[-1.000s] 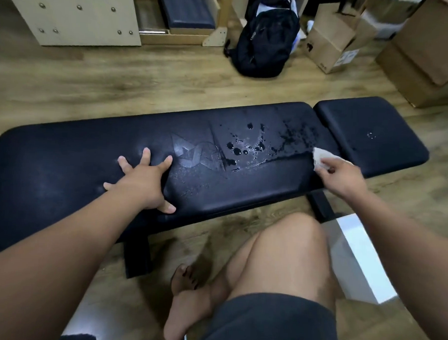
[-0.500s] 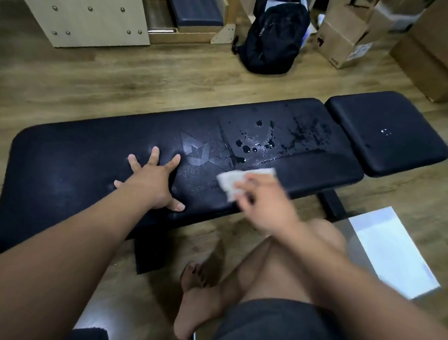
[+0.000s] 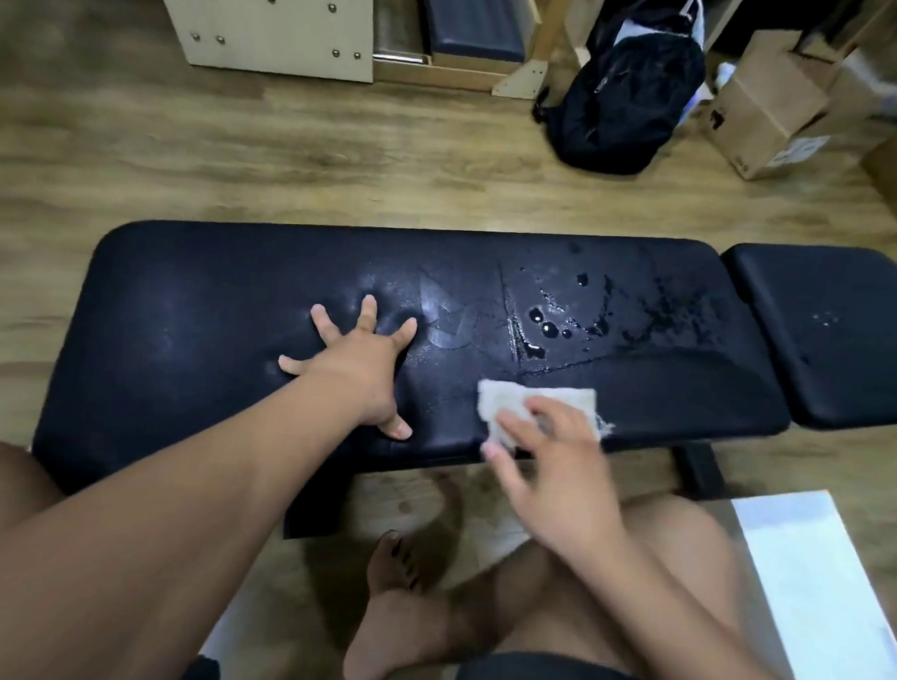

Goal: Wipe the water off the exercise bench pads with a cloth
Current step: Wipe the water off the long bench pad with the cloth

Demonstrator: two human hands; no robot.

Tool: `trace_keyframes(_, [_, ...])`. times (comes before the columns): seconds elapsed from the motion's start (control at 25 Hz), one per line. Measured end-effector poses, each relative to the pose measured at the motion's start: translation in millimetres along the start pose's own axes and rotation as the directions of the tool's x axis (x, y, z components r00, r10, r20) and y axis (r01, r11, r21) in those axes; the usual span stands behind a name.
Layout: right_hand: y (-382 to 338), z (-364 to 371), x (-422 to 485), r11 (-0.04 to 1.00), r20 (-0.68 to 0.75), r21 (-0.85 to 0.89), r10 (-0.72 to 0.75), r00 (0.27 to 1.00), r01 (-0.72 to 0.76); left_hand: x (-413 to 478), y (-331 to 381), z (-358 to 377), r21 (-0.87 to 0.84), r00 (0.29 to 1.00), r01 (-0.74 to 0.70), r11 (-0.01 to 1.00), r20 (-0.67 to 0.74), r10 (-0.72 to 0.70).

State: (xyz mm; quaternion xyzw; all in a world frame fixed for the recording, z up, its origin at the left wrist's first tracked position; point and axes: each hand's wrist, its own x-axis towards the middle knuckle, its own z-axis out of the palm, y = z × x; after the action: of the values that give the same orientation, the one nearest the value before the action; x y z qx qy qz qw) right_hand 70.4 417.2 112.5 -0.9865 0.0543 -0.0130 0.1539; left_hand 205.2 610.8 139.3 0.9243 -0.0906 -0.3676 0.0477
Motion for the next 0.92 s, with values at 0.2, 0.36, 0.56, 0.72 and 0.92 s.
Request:
trace_keyframes(0.2, [-17.3,19.6,7.5,0.979,0.252,-0.092,-0.155,0.955,0.184,2.0,1.4,-0.1,0.006,1.000,0.011,1.000,0.000,-0.011])
trace_keyframes(0.36, [-13.0,12.9,63.6,0.968,0.310,-0.082,-0.200,0.929,0.236,3.2,2.0,1.4,0.016,1.000,0.009,1.000,-0.006,-0.009])
trace_keyframes(0.56, [-21.2,22.8,181.7,0.983,0.291,-0.109,-0.113,0.950,0.150,5.8,3.1,-1.2,0.003,1.000,0.018,1.000,0.002,-0.018])
trace_keyframes(0.72, [-35.1,32.6,245.3,0.985,0.301,-0.139,-0.057,0.952,0.103,7.6,4.3,-2.2,-0.012,1.000,0.026,1.000,0.002,-0.026])
trace_keyframes(0.92, [-40.8,26.0,238.2,0.987,0.227,-0.134,-0.056,0.972,0.088,6.5,5.1,-2.0,-0.038,1.000,0.026,0.999,0.006,-0.026])
